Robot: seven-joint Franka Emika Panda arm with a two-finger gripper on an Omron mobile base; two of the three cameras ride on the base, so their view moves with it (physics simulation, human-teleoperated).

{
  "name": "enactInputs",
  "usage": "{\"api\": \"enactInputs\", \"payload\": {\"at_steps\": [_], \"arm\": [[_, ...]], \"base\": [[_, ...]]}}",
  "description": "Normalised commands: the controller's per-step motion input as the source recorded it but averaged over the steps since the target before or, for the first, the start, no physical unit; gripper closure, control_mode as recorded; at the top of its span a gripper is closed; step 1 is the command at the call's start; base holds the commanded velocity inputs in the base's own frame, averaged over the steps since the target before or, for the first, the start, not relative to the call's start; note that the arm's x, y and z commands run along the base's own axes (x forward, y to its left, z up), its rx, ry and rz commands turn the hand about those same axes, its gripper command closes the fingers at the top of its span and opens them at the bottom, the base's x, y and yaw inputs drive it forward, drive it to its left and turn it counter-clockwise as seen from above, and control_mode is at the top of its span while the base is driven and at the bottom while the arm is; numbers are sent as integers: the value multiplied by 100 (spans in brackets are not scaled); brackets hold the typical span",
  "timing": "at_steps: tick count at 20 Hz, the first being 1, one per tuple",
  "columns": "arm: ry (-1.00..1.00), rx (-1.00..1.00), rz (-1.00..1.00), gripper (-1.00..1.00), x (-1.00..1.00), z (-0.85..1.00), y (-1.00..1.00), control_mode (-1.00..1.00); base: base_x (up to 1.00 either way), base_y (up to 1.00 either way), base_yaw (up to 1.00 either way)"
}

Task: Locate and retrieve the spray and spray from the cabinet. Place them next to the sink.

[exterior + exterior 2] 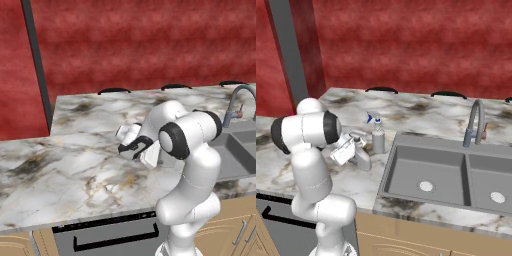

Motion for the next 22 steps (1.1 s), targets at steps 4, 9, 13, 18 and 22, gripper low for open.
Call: {"api": "enactInputs", "payload": {"at_steps": [4, 9, 13, 18, 22], "arm": [[-2, 3, 3, 100, 2, -22, -5, -100], [0, 3, 6, 100, 12, -25, -14, -100], [0, 2, 6, 100, 15, -27, -12, -100], [-4, 0, 6, 100, 7, -32, -8, -100], [-2, 0, 5, 100, 0, -22, 0, -100]], "base": [[0, 0, 0], [0, 0, 0], [0, 0, 0], [0, 0, 0], [0, 0, 0]]}}
